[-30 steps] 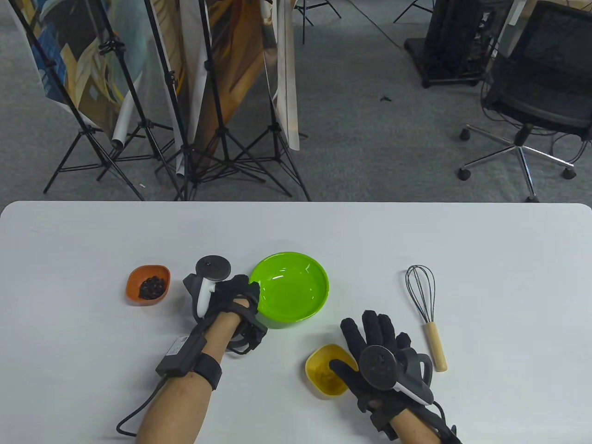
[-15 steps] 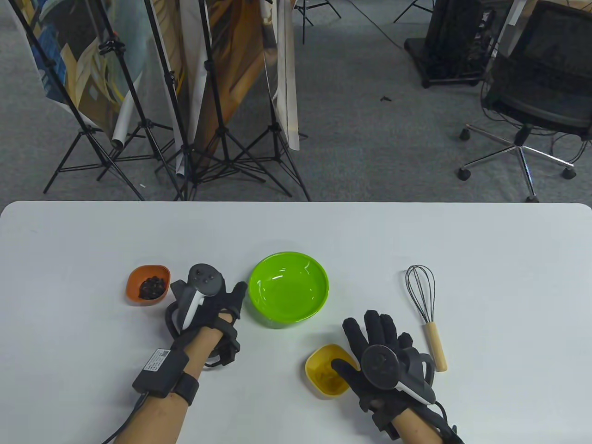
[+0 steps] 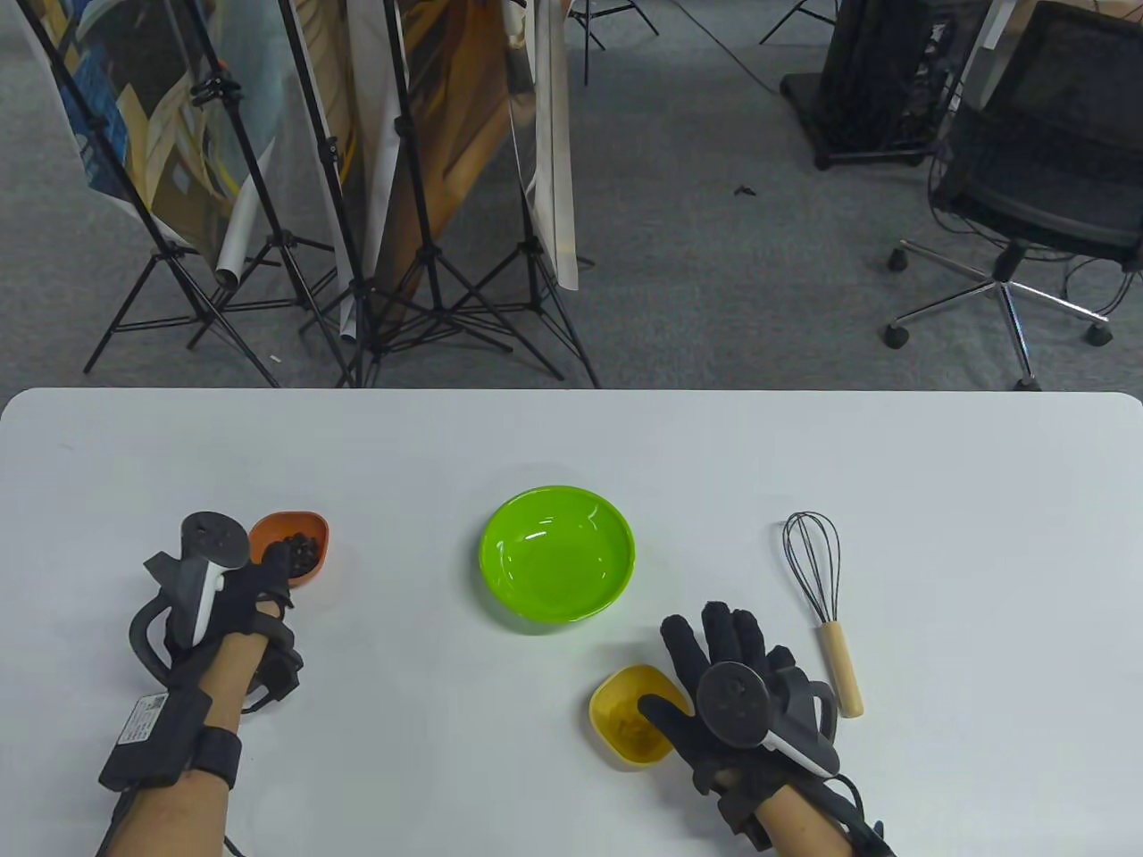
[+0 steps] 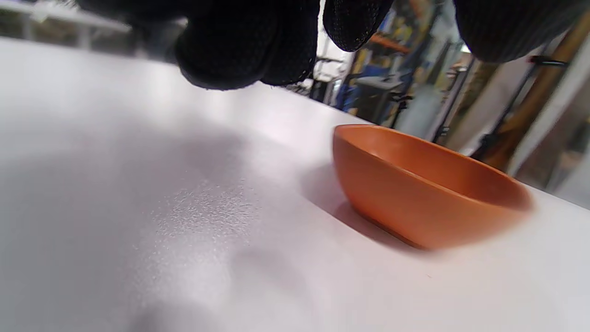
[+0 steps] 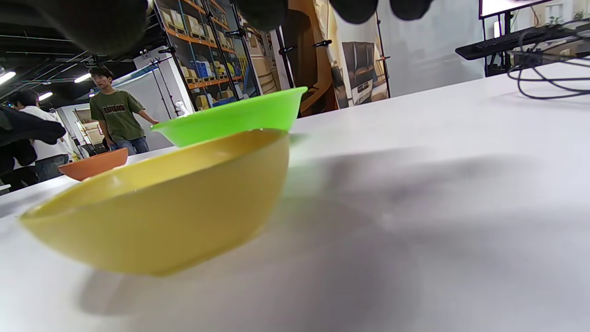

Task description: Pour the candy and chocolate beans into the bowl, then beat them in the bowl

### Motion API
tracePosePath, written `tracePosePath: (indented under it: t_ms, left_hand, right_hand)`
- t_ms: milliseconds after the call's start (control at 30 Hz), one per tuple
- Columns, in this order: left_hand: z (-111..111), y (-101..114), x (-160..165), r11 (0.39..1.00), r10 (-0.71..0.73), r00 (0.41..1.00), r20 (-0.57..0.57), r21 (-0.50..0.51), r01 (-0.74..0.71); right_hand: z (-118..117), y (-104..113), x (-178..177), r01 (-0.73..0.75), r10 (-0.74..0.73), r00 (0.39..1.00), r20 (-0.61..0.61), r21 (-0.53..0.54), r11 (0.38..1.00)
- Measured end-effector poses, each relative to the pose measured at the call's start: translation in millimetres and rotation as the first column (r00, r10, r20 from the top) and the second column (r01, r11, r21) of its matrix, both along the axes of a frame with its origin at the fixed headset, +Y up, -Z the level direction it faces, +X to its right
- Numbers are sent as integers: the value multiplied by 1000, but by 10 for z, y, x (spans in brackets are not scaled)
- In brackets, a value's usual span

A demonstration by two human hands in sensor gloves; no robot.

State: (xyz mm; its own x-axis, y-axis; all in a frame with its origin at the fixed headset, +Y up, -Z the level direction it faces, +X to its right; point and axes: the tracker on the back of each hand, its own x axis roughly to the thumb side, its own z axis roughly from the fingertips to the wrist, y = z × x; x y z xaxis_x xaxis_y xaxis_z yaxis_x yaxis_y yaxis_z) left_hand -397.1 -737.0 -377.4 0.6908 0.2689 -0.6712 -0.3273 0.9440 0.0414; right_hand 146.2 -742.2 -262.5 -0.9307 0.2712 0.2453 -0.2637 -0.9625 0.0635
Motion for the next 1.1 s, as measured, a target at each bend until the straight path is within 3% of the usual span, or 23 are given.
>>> tracePosePath:
  t_ms: [200, 333, 467, 600, 900, 1100]
  left_hand:
    - [-135, -249, -294, 975, 208, 972, -106, -51, -215]
    - [-187, -398, -338, 956, 285, 951, -118, -40, -291]
    - [-219, -490, -360, 944, 329, 932, -150, 34, -327]
    - [-238, -508, -360, 936, 351, 922, -164, 93, -340]
    - [-307, -463, -267, 957, 288, 947, -145, 72, -280]
    - [-348, -225, 3, 973, 224, 974, -41, 70, -221]
  right_hand:
    - [-23, -17, 29, 2, -2, 1000, 19, -14, 1000]
    - [-42, -45, 54, 10, -9, 1000, 25, -32, 999]
    - [-58, -65, 72, 25, -23, 999, 29, -49, 999]
    - [-59, -64, 74, 24, -23, 999, 30, -54, 998]
    - [-61, -71, 66, 25, -24, 999, 25, -56, 998]
    - [-61, -70, 68, 35, -34, 999, 24, -49, 998]
